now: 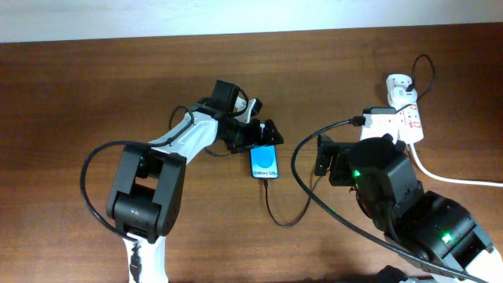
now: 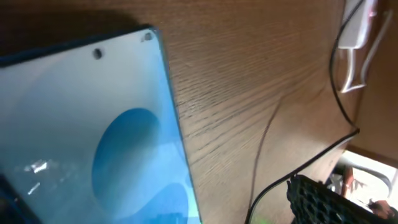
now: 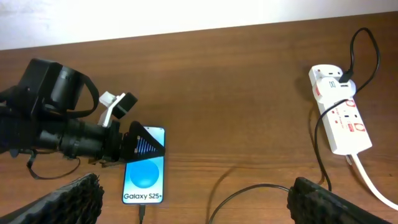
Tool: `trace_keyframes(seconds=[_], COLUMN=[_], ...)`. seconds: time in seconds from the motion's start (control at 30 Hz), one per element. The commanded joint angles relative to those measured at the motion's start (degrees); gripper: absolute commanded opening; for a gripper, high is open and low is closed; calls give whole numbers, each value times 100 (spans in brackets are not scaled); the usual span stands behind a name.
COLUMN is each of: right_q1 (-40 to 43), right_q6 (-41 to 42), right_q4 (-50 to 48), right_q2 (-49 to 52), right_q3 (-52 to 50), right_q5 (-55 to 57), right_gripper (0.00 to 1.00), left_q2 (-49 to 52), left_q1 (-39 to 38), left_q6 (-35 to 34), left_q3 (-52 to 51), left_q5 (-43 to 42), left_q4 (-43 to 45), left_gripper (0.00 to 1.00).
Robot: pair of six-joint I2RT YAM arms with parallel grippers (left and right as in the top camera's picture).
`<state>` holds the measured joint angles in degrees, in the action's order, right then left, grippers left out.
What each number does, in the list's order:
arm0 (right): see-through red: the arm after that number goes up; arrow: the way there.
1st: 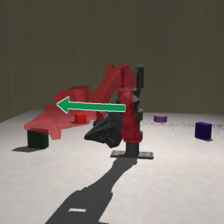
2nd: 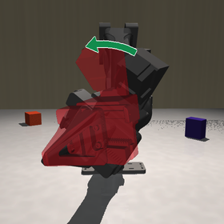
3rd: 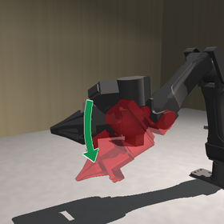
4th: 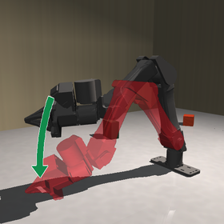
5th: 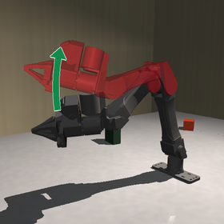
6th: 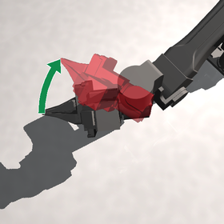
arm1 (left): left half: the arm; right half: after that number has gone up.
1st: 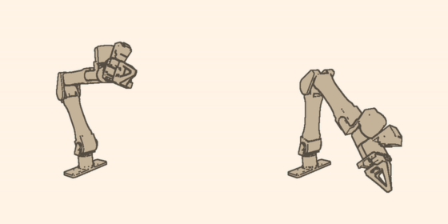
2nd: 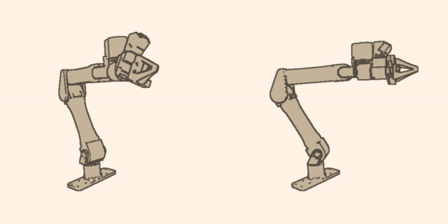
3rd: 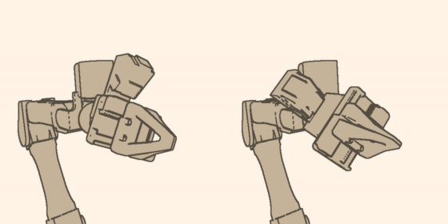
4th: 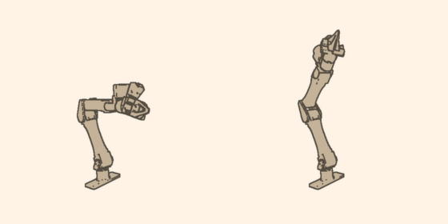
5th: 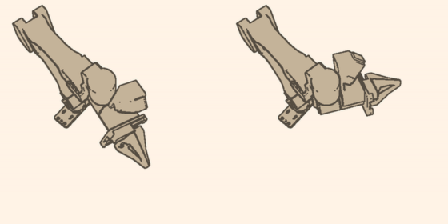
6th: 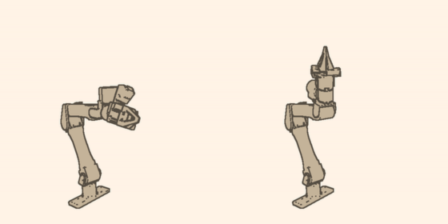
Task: Plug charger to phone and switch on socket
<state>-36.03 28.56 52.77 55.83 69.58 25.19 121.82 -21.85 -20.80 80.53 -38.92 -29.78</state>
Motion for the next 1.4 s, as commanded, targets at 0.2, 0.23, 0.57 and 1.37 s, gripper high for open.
trace_keyframes(seconds=[0.2, 0.23, 0.57, 1.37], right_q1=[11, 13, 2100, 4529], right_q6=[92, 90, 946, 1523], right_q4=[35, 39, 1084, 1045], right_q2=[-35, -35, 693, 2752], right_q3=[46, 46, 46, 634], right_q5=[-57, -55, -715, -1834], right_gripper=[99, 99, 99, 4], left_q2=[501, 490, -2885, -6693], left_q1=[9, 26, -302, -1598], left_q6=[-13, -13, 264, -463], left_q3=[232, 321, 1803, 363], left_q5=[2332, 2332, 5132, 7366], left_q4=[-994, -1032, -3062, -4647], left_gripper=[99, 99, 99, 99])
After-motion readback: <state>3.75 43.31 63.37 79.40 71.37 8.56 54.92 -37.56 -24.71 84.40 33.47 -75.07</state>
